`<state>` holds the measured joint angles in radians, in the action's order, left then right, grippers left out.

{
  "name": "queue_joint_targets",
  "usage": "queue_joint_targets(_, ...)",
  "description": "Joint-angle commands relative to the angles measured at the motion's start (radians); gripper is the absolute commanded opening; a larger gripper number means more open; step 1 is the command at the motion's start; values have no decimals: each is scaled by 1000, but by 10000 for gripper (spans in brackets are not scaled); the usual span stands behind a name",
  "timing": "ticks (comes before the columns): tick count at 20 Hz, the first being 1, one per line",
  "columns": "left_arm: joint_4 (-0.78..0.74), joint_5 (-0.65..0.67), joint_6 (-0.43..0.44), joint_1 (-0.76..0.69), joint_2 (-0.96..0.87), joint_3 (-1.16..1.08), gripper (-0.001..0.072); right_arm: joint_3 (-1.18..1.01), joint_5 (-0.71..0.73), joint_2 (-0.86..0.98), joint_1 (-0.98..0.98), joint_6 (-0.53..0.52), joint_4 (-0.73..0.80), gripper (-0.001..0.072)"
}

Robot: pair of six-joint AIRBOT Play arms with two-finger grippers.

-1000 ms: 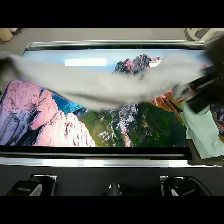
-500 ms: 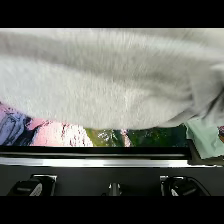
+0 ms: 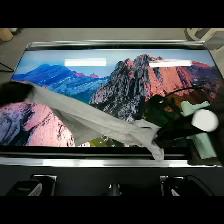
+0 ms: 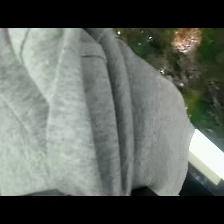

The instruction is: Fold the shirts.

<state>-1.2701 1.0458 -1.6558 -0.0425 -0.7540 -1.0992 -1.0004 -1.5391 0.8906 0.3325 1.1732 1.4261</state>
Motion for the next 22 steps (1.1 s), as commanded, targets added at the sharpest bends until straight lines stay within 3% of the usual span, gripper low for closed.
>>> queue_joint_targets(1, 9, -105, 11, -3, -128, 174, 29, 77, 166, 199, 0, -59, -55, 29)
queue_joint_targets(4, 18, -201, 10, -3, -270, 142, 29, -26, 278, 402, 0, -95, -53, 29)
queue_joint_targets(7, 18, -236, 10, -3, -400, 92, 29, -195, 378, 554, 0, -63, -53, 30)
queue_joint_targets(8, 19, -233, 10, -3, -435, 82, 30, -244, 408, 586, 0, -39, -53, 88)
queue_joint_targets(9, 42, -227, 10, -2, -462, 77, 90, -294, 422, 609, 0, -33, -55, 369)
queue_joint_targets(10, 55, -211, 10, 1, -476, 69, 307, -339, 419, 620, 0, -43, -52, 609)
queue_joint_targets(11, 54, -184, 11, 11, -478, 56, 556, -386, 389, 619, 0, -69, -27, 642)
queue_joint_targets(12, 50, -144, 15, 31, -475, 36, 613, -440, 330, 616, -1, -91, 31, 673)
queue_joint_targets(14, 44, -2, 102, 101, -470, -32, 612, -531, 200, 600, -37, -146, 110, 685)
queue_joint_targets(18, 31, 285, 148, 250, -435, -68, 603, -547, -14, 552, -269, -177, -9, 636)
queue_joint_targets(22, 77, 280, 150, 240, -356, 199, 598, -401, -97, 551, -392, -233, -197, 619)
